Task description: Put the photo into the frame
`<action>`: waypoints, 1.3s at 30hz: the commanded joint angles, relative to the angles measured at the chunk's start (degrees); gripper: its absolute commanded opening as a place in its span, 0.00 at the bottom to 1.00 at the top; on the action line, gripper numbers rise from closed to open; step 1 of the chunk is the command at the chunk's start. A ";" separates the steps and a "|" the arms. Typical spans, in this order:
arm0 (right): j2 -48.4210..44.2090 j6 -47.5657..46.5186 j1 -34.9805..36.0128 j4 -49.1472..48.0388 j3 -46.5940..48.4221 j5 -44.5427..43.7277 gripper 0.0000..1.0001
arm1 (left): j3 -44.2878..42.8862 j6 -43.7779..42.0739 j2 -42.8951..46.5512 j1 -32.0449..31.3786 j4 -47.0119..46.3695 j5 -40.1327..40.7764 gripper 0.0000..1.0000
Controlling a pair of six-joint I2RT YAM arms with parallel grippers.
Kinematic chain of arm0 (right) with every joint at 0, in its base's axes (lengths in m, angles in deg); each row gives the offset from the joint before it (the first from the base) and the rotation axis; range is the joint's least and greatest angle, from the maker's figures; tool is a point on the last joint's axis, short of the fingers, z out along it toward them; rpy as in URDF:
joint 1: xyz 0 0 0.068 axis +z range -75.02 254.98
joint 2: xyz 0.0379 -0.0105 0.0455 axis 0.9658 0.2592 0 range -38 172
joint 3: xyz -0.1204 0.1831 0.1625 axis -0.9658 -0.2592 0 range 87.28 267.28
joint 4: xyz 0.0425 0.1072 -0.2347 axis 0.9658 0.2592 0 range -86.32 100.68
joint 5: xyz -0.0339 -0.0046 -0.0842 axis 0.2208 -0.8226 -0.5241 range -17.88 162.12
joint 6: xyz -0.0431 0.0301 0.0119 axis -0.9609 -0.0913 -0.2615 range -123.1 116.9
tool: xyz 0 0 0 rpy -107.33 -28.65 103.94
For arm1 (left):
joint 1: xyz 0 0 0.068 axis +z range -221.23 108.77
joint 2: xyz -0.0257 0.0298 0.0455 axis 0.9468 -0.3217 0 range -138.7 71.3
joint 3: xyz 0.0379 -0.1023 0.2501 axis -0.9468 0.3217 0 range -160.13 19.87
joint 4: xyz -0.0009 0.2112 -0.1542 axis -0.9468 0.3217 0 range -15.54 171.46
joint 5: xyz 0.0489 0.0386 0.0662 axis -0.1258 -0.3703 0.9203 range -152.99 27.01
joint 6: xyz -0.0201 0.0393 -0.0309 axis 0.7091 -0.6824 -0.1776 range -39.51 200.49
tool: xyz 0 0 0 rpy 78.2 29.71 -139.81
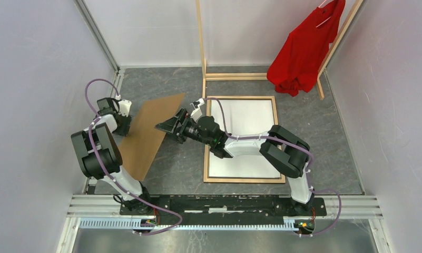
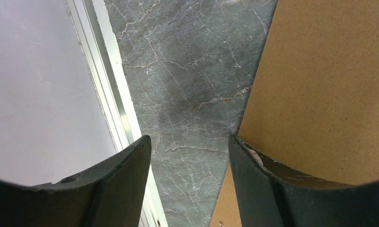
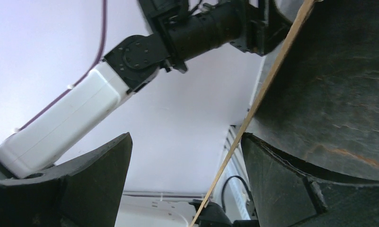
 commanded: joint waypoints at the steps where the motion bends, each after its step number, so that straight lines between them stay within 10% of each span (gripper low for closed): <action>1: -4.87 -2.67 0.02 5.79 -0.03 -1.39 0.91 | 4.39 2.29 -4.19 -1.30 14.64 -6.96 0.71; 14: -1.53 -6.12 -0.86 22.04 6.28 -7.37 0.56 | 2.56 2.56 -2.64 -1.31 17.91 -9.59 0.71; 22: -4.37 -12.52 -2.34 28.80 8.31 -11.01 0.00 | -0.21 2.83 -1.15 -1.21 21.27 -10.97 0.83; 25: -8.98 -17.29 -2.92 31.35 6.87 -13.00 0.00 | -3.42 3.69 0.80 -0.84 24.46 -12.66 1.00; 39: -24.51 -36.53 -3.22 52.92 15.30 -28.71 0.00 | -25.63 5.22 12.46 -1.31 44.73 -28.85 1.00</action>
